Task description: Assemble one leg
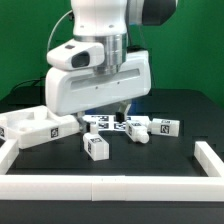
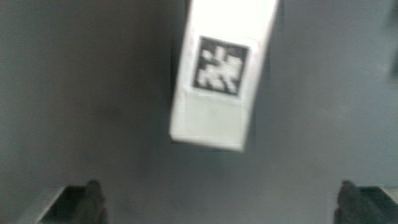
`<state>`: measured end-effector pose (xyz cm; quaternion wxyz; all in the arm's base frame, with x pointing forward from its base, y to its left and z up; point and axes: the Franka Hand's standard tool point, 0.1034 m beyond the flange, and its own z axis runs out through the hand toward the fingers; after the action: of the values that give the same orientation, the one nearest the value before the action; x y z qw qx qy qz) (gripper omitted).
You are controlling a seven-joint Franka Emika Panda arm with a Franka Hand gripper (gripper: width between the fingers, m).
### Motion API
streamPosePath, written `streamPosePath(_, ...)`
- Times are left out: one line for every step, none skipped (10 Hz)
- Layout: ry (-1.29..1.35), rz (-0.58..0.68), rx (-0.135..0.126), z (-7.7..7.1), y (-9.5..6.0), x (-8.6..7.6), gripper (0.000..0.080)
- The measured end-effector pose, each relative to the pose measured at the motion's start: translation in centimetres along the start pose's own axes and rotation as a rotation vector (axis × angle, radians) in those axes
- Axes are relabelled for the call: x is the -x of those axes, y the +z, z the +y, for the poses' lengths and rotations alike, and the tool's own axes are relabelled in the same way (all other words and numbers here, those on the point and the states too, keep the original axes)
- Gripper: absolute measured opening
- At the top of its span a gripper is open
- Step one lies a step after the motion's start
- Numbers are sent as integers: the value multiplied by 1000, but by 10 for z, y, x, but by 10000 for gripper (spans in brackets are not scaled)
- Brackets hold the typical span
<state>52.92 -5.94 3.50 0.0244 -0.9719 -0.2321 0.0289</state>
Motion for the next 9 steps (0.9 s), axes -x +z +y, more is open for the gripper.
streamPosePath(7,-5,2,3,15,5,650)
streamPosePath(12,-3,4,6,23,8,650)
streamPosePath(4,5,9,5,26,8,650)
streamPosePath(-4,14,13,1,28,6,650)
streamPosePath(-3,13,13,2,28,6,648)
streamPosePath(-2,12,13,2,28,6,508)
streamPosePath(-3,12,13,2,28,6,508)
streamPosePath(-3,12,13,2,28,6,294)
streamPosePath(-2,13,13,2,28,6,282)
